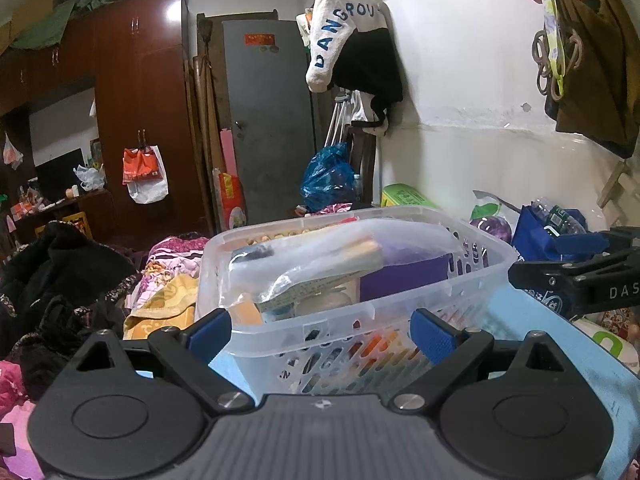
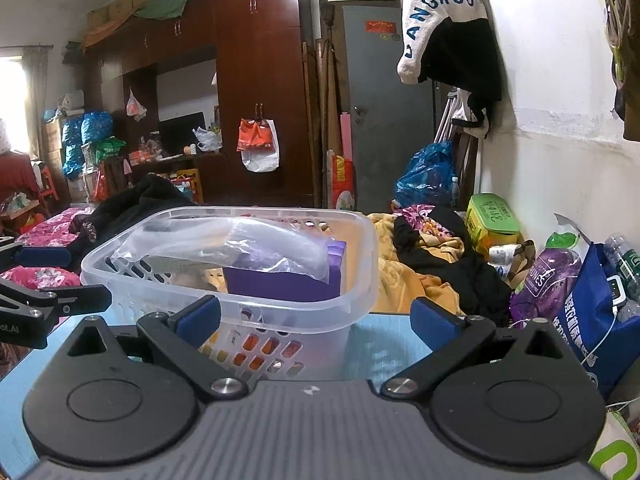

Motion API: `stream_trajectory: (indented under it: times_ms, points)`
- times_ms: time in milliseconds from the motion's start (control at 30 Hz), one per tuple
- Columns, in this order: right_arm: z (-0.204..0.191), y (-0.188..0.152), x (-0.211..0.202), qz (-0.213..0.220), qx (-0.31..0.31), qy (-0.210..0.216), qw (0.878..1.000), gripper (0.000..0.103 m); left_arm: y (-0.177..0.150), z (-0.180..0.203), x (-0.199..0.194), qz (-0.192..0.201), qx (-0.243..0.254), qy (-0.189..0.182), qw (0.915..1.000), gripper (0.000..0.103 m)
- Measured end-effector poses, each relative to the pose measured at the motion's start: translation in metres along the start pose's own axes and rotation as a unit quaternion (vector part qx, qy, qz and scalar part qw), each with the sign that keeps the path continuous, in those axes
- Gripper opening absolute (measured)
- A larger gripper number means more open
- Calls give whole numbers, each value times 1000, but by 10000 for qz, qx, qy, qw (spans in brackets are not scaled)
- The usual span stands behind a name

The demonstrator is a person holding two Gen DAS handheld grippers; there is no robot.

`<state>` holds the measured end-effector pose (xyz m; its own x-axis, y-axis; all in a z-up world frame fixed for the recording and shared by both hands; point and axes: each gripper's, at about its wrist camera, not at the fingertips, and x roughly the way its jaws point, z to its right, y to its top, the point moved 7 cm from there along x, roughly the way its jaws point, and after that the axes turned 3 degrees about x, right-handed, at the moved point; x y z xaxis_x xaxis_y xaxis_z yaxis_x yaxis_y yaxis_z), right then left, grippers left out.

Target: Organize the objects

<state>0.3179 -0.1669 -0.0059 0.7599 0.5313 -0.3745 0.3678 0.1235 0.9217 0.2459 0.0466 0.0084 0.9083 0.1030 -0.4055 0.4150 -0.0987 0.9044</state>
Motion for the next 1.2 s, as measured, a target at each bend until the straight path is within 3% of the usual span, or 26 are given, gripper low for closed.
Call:
stream_trajectory:
  times_ms: [300, 467, 600, 767, 933, 1200]
  points:
    - [3, -8, -4, 66, 91, -141, 9998, 103, -5, -1, -7, 127, -49, 77, 9999, 98]
    - [7, -10, -25, 377, 484, 41, 9981, 103, -9, 0, -18, 306, -187, -29, 9994, 98]
    - [0, -19, -35, 258, 319, 112, 9991, 103, -21, -2, -28, 296, -269, 79, 9992, 98]
    - [-10, -38, -57, 427, 255, 5, 9988, 103, -40, -2, -52, 411, -592, -184, 9972, 98]
    - [-20, -51, -67, 485, 213, 22, 9986, 103, -51, 2, -62, 440, -491, 69, 9978, 98]
    - [-22, -54, -71, 531, 280, 134, 9981, 103, -54, 17, -70, 495, -358, -34, 9981, 98]
